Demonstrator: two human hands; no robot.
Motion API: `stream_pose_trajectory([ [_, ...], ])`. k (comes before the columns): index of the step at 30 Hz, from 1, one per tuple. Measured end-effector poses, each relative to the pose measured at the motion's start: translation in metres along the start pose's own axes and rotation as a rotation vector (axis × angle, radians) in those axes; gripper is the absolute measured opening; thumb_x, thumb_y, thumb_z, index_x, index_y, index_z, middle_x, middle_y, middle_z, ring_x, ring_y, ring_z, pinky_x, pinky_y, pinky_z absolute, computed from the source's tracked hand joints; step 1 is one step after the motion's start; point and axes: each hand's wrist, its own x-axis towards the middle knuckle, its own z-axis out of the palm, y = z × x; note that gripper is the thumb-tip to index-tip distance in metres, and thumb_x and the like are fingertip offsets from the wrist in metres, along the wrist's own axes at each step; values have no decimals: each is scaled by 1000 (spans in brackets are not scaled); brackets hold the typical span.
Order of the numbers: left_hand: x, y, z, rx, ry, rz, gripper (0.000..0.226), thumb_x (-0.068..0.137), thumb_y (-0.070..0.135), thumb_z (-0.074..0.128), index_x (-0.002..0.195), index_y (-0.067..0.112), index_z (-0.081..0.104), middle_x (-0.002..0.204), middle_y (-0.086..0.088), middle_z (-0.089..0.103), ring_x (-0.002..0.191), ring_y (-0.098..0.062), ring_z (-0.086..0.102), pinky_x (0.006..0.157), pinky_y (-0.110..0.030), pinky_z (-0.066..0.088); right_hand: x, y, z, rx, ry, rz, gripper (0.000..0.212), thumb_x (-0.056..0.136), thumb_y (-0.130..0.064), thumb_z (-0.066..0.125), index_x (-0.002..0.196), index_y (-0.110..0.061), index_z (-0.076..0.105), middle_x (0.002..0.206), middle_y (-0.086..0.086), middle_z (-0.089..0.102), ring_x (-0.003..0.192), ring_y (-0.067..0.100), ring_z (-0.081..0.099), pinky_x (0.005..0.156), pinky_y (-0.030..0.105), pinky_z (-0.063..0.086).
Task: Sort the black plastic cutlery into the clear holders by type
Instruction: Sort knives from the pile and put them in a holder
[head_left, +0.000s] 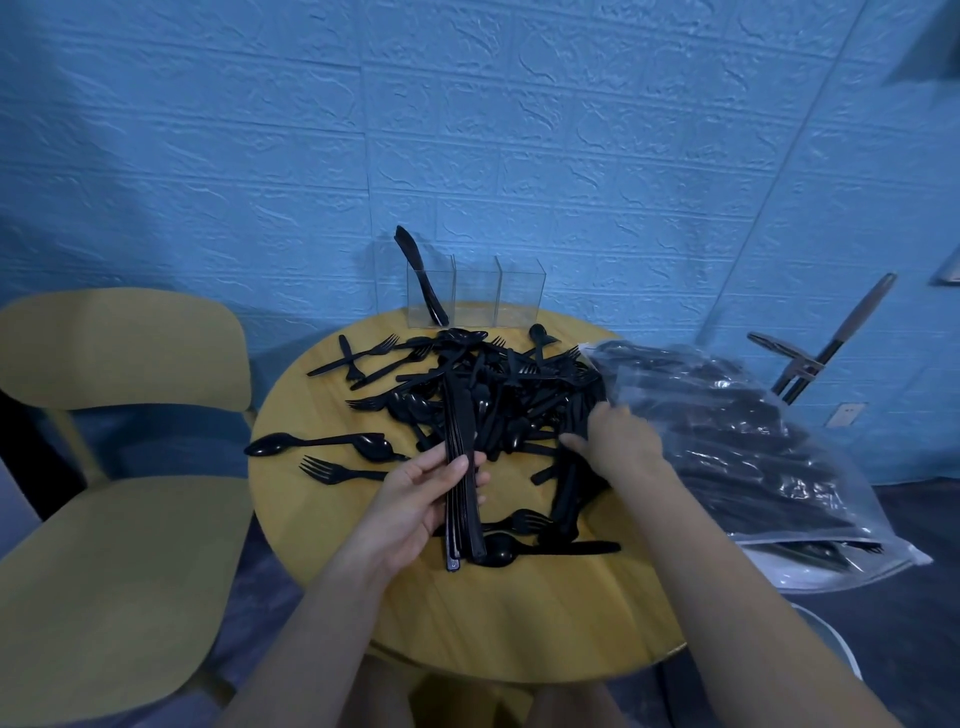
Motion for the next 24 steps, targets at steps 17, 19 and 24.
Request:
stream_pose_trajectory([
  [17,-1,2,1,-43,34,22,23,86,3,56,105,10,66,95,-6,73,80,-14,70,64,-25,57,-2,0,21,862,128,43,24,92,-28,56,104,-11,67,92,10,69,85,23,63,67,28,46],
  [19,0,1,0,-41,37,20,23,86,3,55,106,10,65,96,-5,73,81,-14,70,65,-25,57,-2,-2,22,900,160,65,28,93,-31,55,98,-6,68,84,11,68,80,23,62,66,28,44],
  [24,0,1,-1,-33,40,13,24,88,2,54,107,11,65,96,-4,73,83,-14,70,65,-25,57,-2,-4,21,1038,184,49,30,94,-35,55,85,-7,64,71,-1,55,68,15,50,66,29,39],
])
